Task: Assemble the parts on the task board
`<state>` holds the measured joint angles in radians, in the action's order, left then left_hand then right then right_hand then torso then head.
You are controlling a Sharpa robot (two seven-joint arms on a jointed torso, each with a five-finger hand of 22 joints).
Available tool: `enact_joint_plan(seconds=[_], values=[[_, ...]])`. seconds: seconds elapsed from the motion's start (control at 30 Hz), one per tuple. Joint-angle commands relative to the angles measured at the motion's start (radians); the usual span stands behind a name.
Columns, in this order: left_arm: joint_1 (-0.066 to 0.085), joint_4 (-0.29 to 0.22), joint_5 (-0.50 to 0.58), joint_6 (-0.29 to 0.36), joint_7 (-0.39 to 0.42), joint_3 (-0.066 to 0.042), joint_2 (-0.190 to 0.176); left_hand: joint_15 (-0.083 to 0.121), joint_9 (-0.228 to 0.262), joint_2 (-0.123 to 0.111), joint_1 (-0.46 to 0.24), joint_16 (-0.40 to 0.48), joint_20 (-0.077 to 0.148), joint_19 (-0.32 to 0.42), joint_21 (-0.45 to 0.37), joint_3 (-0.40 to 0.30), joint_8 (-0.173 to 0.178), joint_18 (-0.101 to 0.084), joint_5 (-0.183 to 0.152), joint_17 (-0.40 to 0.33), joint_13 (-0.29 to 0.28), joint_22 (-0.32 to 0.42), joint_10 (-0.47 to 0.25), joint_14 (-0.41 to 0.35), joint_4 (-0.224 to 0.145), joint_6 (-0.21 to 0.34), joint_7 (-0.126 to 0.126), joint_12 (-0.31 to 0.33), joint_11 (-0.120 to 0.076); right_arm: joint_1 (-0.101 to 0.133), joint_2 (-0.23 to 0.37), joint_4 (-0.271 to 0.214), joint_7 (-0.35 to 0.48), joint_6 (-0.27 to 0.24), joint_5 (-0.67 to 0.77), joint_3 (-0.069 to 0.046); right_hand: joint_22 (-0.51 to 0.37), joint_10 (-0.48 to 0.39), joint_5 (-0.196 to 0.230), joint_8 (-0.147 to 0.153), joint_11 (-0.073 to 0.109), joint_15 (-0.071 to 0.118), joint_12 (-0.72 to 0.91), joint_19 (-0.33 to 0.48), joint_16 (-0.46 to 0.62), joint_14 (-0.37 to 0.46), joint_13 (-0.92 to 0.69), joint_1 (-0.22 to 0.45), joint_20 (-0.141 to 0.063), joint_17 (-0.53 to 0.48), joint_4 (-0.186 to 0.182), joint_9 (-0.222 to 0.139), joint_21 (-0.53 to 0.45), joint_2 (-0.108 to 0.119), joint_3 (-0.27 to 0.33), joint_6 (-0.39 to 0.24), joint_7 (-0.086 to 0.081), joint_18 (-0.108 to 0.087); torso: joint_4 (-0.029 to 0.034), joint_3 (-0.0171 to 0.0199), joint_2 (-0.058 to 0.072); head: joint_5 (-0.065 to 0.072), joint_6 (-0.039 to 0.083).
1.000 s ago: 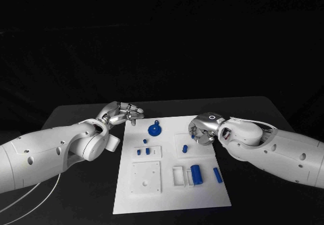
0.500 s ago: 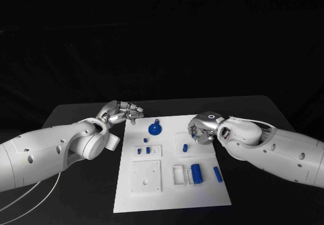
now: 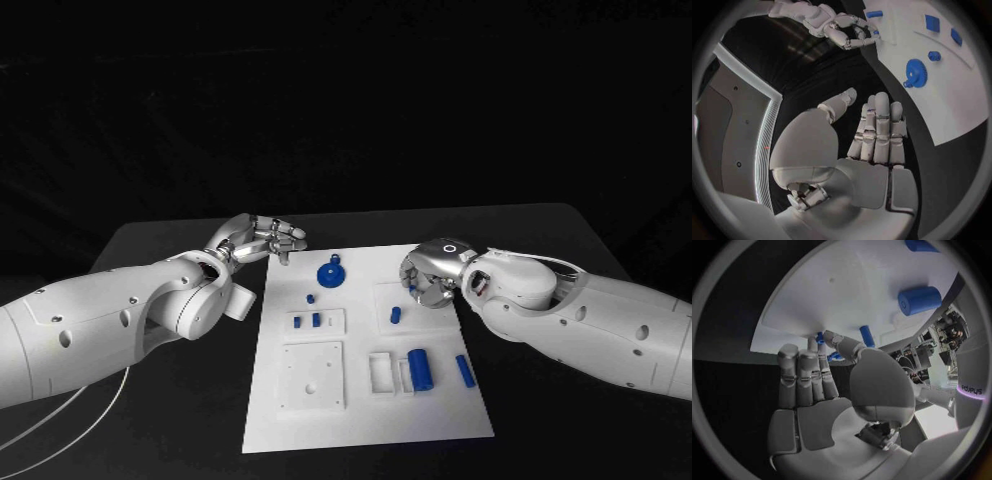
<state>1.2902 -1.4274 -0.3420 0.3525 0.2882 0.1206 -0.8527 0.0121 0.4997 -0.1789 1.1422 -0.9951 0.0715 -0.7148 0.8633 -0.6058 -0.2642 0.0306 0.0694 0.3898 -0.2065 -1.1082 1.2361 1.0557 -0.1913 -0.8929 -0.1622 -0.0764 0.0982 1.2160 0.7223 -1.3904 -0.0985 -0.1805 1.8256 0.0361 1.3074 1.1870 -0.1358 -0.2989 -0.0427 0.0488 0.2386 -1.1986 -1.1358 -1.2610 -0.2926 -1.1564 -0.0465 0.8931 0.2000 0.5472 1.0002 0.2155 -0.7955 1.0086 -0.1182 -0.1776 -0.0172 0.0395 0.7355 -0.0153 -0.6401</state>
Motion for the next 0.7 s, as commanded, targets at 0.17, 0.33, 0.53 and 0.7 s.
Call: enact_joint_plan(seconds=[0.17, 0.33, 0.53, 0.7], values=[[0.001, -0.001, 0.007, -0.012, 0.007, -0.001, 0.002, -0.003, 0.001, 0.008, 0.002, 0.005, 0.033, 0.009, -0.004, -0.001, -0.003, -0.008, 0.005, -0.001, -0.001, 0.001, -0.007, -0.005, -0.007, 0.005, 0.001, 0.003, 0.000, -0.010, -0.007, -0.004, -0.009, 0.052, 0.039, 0.008, 0.013, 0.047, 0.002, -0.013, -0.007, 0.013, -0.001, -0.005, -0.006, 0.003, -0.012, -0.017, -0.006, -0.004, 0.005, 0.003, -0.001, -0.019, -0.030, 0.026, 0.005, -0.084, -0.0002, 0.0005, 0.000, -0.002, -0.002], [0.001, -0.001, 0.007, -0.012, 0.007, -0.001, 0.002, -0.003, 0.001, 0.009, 0.002, 0.006, 0.033, 0.009, -0.004, -0.001, -0.003, -0.008, 0.006, 0.000, -0.001, 0.001, -0.007, -0.005, -0.007, 0.006, 0.001, 0.003, 0.000, -0.011, -0.008, -0.008, -0.030, 0.036, 0.073, 0.009, 0.015, 0.069, 0.038, -0.020, 0.001, 0.021, -0.001, -0.011, -0.008, -0.002, -0.023, -0.022, -0.007, -0.009, 0.009, 0.005, 0.001, -0.018, -0.057, 0.044, 0.012, -0.084, -0.0004, 0.0006, 0.000, -0.001, -0.003], [0.001, 0.000, 0.007, -0.010, 0.009, -0.001, 0.002, -0.003, 0.001, 0.009, 0.003, 0.006, 0.033, 0.008, -0.004, -0.002, -0.003, -0.008, 0.006, 0.000, -0.001, 0.001, -0.007, -0.005, -0.008, 0.006, 0.001, 0.003, 0.000, -0.013, -0.009, -0.011, -0.055, 0.020, 0.102, 0.010, 0.015, 0.083, 0.075, -0.024, 0.006, 0.025, -0.003, -0.017, -0.008, -0.009, -0.032, -0.029, -0.010, -0.014, 0.015, 0.006, 0.003, -0.010, -0.079, 0.055, 0.017, -0.084, -0.0002, 0.0005, 0.000, -0.002, -0.003], [0.001, 0.001, 0.007, -0.008, 0.010, -0.001, 0.000, -0.003, 0.001, 0.010, 0.003, 0.007, 0.033, 0.008, -0.005, -0.002, -0.003, -0.009, 0.006, 0.000, -0.001, 0.001, -0.007, -0.005, -0.008, 0.006, 0.001, 0.003, 0.000, -0.013, -0.008, -0.015, -0.064, -0.007, 0.111, 0.010, 0.016, 0.090, 0.080, -0.026, 0.008, 0.027, -0.004, -0.021, -0.009, -0.012, -0.036, -0.031, -0.012, -0.015, 0.014, 0.008, 0.004, -0.004, -0.087, 0.060, 0.019, -0.084, 0.0000, 0.0002, 0.000, -0.003, -0.003]])
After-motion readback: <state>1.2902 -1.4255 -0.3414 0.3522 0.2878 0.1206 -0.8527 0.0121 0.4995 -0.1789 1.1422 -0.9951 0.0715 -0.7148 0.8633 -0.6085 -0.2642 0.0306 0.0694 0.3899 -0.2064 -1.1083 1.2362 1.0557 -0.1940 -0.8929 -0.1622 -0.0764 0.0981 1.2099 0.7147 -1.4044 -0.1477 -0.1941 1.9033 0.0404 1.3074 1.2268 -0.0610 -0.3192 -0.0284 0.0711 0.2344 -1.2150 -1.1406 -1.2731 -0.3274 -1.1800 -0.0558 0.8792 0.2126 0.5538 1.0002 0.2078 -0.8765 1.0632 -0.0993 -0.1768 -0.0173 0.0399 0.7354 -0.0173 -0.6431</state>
